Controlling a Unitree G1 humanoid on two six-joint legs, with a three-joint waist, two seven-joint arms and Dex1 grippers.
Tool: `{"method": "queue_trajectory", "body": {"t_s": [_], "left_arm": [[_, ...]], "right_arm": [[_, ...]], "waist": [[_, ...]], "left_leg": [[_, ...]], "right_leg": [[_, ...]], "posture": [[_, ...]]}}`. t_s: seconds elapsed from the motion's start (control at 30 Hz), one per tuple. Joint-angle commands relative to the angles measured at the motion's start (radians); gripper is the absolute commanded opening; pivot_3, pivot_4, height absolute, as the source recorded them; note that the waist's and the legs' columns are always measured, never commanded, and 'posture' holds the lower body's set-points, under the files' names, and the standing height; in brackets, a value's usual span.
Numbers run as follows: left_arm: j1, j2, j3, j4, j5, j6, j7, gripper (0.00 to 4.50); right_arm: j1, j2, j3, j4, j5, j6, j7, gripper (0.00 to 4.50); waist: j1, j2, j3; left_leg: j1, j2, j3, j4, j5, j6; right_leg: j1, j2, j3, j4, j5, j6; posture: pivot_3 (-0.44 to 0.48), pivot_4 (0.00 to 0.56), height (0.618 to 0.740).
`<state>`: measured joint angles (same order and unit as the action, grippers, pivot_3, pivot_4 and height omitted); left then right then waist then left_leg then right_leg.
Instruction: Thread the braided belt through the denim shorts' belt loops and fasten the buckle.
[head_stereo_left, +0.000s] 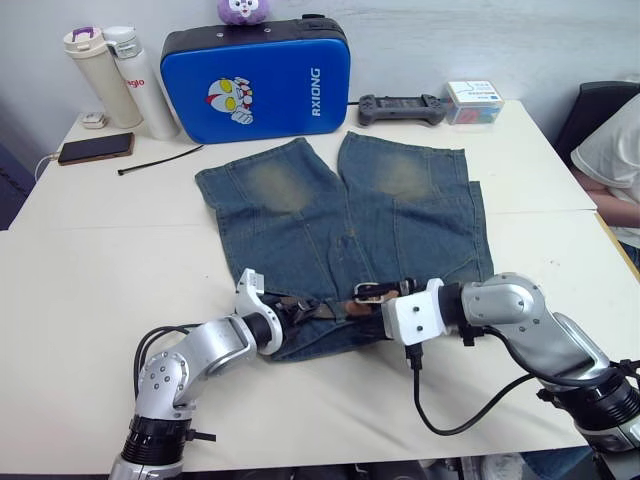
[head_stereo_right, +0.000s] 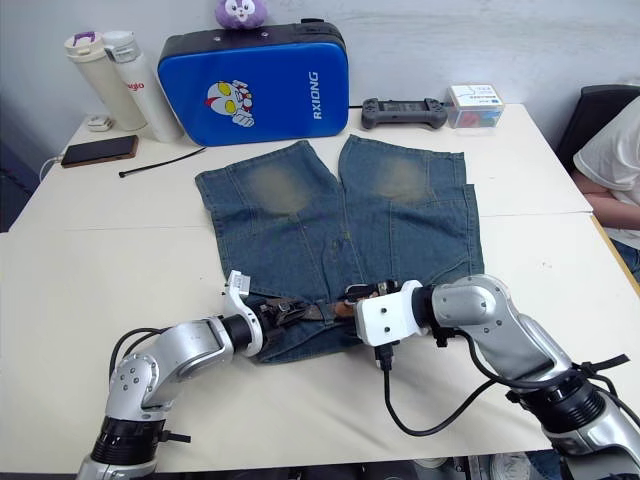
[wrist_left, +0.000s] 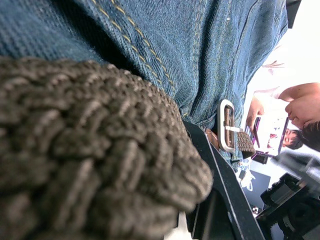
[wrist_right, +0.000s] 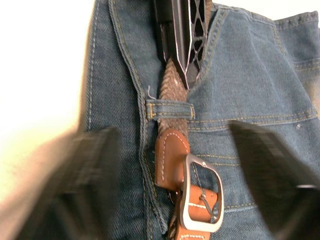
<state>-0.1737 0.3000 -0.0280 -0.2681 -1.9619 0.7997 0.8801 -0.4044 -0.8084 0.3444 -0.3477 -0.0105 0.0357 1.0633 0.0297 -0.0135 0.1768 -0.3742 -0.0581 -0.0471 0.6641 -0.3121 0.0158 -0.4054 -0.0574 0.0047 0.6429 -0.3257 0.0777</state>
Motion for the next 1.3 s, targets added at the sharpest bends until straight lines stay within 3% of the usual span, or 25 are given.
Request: {"method": "queue_trajectory", "body": {"t_s": [0.03, 0.93, 1.1, 1.3], "left_arm": [[0.002, 0.006, -0.016, 0.003, -0.01, 0.03, -0.013, 0.0], [-0.073, 0.047, -0.049, 0.104, -0.01, 0.133, -0.1, 0.0], [-0.08, 0.059, -0.059, 0.107, -0.01, 0.132, -0.114, 0.0], [-0.118, 0.11, -0.073, 0.081, 0.049, 0.177, -0.224, 0.0]], "right_arm": [[0.008, 0.007, -0.022, -0.019, -0.033, -0.035, -0.027, 1.58], [0.098, 0.019, -0.036, 0.008, -0.118, -0.008, -0.079, 1.58], [0.106, 0.008, -0.044, -0.031, -0.074, 0.029, -0.043, 0.02], [0.084, -0.002, -0.073, -0.088, -0.009, 0.103, 0.016, 0.02]], "waist": [[0.0, 0.0, 0.0], [0.009, 0.0, 0.0], [0.009, 0.0, 0.0], [0.013, 0.0, 0.0]], "left_leg": [[0.0, 0.0, 0.0, 0.0, 0.0, 0.0], [0.002, 0.0, -0.001, 0.0, 0.0, 0.0], [0.004, 0.0, -0.001, -0.001, 0.0, 0.0], [0.004, 0.0, -0.002, -0.001, 0.0, 0.0]], "right_leg": [[0.0, 0.0, 0.0, 0.0, 0.0, 0.0], [0.002, 0.0, 0.0, -0.001, 0.0, 0.0], [0.004, 0.0, 0.0, -0.001, 0.0, 0.0], [0.006, 0.0, -0.002, -0.004, 0.0, 0.0]], "posture": [[0.0, 0.15, 0.74], [0.0, 0.15, 0.74], [0.0, 0.15, 0.74], [0.0, 0.15, 0.74]]}}
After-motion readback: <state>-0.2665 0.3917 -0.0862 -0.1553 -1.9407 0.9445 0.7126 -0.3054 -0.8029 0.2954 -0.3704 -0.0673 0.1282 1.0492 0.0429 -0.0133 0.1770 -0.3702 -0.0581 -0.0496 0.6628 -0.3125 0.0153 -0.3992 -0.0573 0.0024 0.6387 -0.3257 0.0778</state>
